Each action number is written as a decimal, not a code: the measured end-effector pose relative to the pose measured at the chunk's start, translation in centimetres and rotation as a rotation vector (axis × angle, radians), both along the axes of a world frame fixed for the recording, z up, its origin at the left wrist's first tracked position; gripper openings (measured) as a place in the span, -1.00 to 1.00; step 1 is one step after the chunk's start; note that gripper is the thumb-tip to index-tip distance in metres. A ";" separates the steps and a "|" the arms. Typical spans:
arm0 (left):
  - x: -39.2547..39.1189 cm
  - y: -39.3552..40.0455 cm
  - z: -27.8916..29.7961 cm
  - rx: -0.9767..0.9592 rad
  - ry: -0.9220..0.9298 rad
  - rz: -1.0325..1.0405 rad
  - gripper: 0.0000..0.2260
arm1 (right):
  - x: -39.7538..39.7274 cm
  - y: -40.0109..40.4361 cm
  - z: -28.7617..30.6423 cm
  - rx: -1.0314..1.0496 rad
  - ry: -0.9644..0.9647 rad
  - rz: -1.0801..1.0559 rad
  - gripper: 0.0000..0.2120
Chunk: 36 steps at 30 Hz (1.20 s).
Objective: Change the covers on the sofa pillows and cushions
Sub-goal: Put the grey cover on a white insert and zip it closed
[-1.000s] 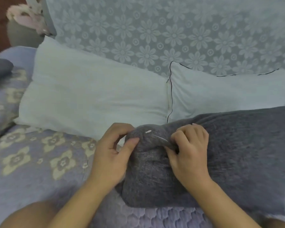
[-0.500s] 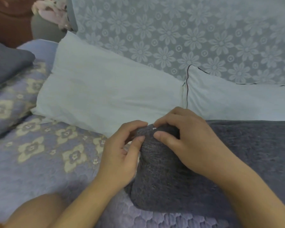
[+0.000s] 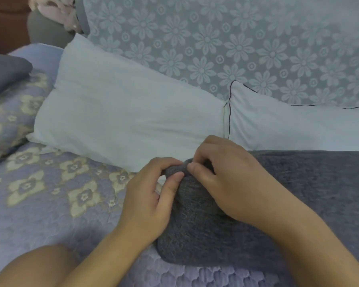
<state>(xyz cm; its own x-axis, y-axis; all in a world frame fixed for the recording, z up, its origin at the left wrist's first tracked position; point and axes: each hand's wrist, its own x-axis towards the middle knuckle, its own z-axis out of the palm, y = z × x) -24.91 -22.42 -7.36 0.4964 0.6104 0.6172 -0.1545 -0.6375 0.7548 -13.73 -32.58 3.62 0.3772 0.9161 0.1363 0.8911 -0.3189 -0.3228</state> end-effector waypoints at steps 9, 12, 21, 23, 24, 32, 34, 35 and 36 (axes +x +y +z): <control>0.4 0.6 0.6 0.126 0.012 0.087 -0.88 | 2.3 0.0 3.3 -0.098 0.082 -0.190 -0.81; 0.3 1.0 0.7 0.143 0.003 0.090 -0.88 | 5.5 -2.0 4.1 -0.154 0.026 -0.319 -0.82; 0.0 0.6 1.2 0.104 0.023 0.093 -0.89 | 19.2 -14.7 3.5 -0.265 -0.082 -0.957 -0.84; 0.6 0.1 2.7 0.187 0.048 0.140 -0.85 | 19.8 -16.8 3.7 -0.150 -0.050 -0.972 -0.81; 1.3 -0.3 3.8 0.300 0.085 0.210 -0.82 | 19.7 -17.3 3.6 -0.088 -0.038 -0.960 -0.82; 14.5 -12.9 10.4 0.753 0.561 -0.214 -0.64 | 17.5 -19.8 3.0 0.130 -0.014 -0.835 -0.83; 17.2 -14.9 10.2 0.776 0.678 -0.254 -0.55 | 17.2 -21.3 3.0 0.151 -0.005 -0.802 -0.82; 18.0 -15.7 10.0 0.792 0.694 -0.255 -0.52 | 17.1 -22.1 3.0 0.157 -0.002 -0.783 -0.82; 18.5 -16.3 9.8 0.806 0.695 -0.253 -0.54 | 17.0 -22.9 3.1 0.159 0.000 -0.763 -0.82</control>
